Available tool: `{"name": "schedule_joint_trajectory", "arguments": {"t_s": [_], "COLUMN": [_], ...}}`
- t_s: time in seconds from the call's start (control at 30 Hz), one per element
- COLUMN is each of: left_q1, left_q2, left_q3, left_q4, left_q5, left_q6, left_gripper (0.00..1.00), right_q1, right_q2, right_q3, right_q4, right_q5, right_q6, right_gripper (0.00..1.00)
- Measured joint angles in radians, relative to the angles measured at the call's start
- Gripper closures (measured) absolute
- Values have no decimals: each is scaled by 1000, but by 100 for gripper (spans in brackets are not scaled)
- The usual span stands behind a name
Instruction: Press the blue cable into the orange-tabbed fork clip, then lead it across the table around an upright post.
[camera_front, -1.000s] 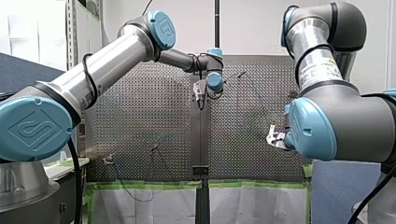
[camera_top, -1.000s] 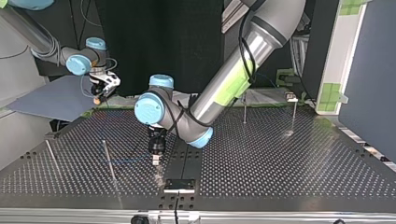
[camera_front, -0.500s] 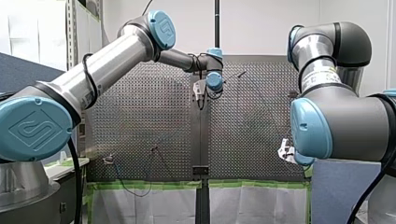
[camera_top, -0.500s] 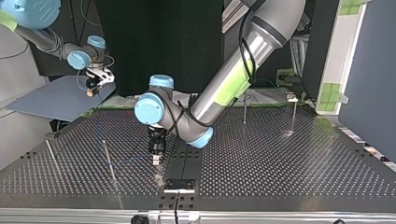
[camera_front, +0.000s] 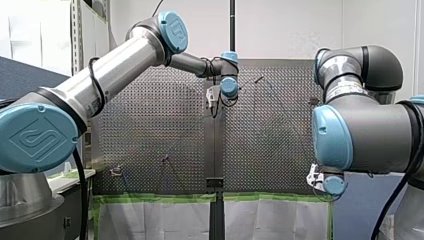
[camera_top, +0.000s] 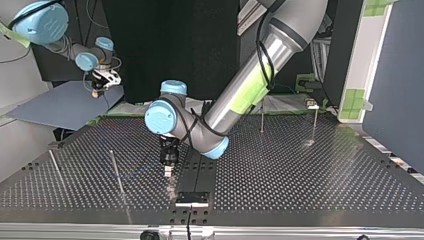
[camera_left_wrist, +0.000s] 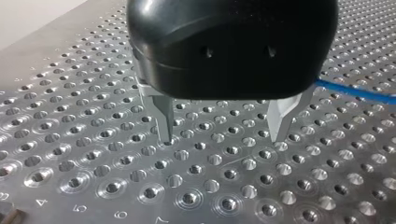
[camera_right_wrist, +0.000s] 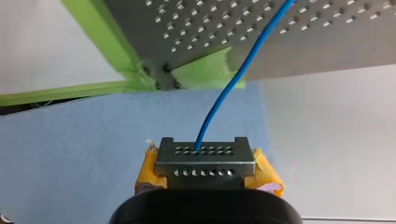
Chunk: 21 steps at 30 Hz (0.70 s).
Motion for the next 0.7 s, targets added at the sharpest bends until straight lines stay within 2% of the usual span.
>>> {"name": "schedule_joint_trajectory", "arguments": {"t_s": [0.33, 0.7], "left_q1": [-1, -10], "left_q2": [0, 0], "left_q3": [0, 4], "left_q4": [-17, -60], "left_q5": [0, -39], "left_q6": [16, 10], "left_gripper": [0, 0], "right_q1": [-19, -33], "right_q2": [100, 118], "right_q3": [-32, -80], "right_q4": [-1, 12], "right_q5": [-5, -17], "right_q6": [-2, 0], "right_gripper": [100, 100]}}
